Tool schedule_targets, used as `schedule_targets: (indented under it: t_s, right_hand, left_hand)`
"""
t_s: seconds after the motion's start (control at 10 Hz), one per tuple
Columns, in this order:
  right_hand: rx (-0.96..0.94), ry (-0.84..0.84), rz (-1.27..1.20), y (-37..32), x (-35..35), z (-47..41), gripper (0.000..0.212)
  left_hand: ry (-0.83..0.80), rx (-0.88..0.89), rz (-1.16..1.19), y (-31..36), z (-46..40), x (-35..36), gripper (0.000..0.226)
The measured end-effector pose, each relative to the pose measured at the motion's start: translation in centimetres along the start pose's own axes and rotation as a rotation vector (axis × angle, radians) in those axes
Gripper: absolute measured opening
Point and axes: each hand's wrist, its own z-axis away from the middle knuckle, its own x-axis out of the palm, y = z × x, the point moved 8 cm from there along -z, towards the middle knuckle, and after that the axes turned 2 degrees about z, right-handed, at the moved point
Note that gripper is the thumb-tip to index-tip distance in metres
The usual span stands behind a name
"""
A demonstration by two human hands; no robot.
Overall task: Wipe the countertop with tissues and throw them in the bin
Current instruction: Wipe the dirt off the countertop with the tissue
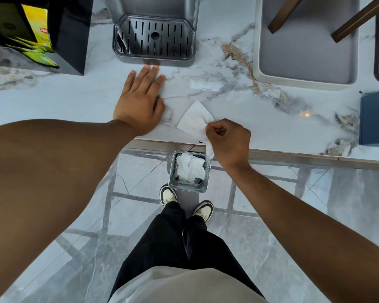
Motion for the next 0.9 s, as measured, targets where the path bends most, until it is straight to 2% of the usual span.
schedule_targets:
  t_s: [0.3,0.5,0.6,0.7,0.8,0.9]
  right_hand:
    - [0.23,0.091,-0.183,2.1,-1.1,3.2,0.007]
    - [0.103,0.164,-0.2,-1.0,-2.2,-2.0,0.009]
    - [-0.061,0.104,-0.086,-3.8,-1.5,-6.8,0.01]
    - [-0.142,0.023,0.01,-4.6,-0.5,-8.9,0.011]
    - [-0.145,-0.033,0.12,-3.5,0.3,-9.5,0.012]
    - [-0.128,-0.009,0.168,-2.7,0.2,-8.3,0.013]
  left_hand:
    - [-0.01,-0.011,0.002,0.0,0.0,-0.1,0.059]
    - [-0.006,-0.006,0.005,0.2,0.1,-0.3,0.058]
    - [-0.001,-0.006,0.003,0.2,0.1,-0.3,0.058]
    - [0.001,-0.006,0.005,0.2,0.1,-0.2,0.058]
    - [-0.005,-0.011,0.007,0.0,0.0,-0.2,0.058]
    - [-0.008,-0.016,0.007,0.0,0.0,-0.2,0.058]
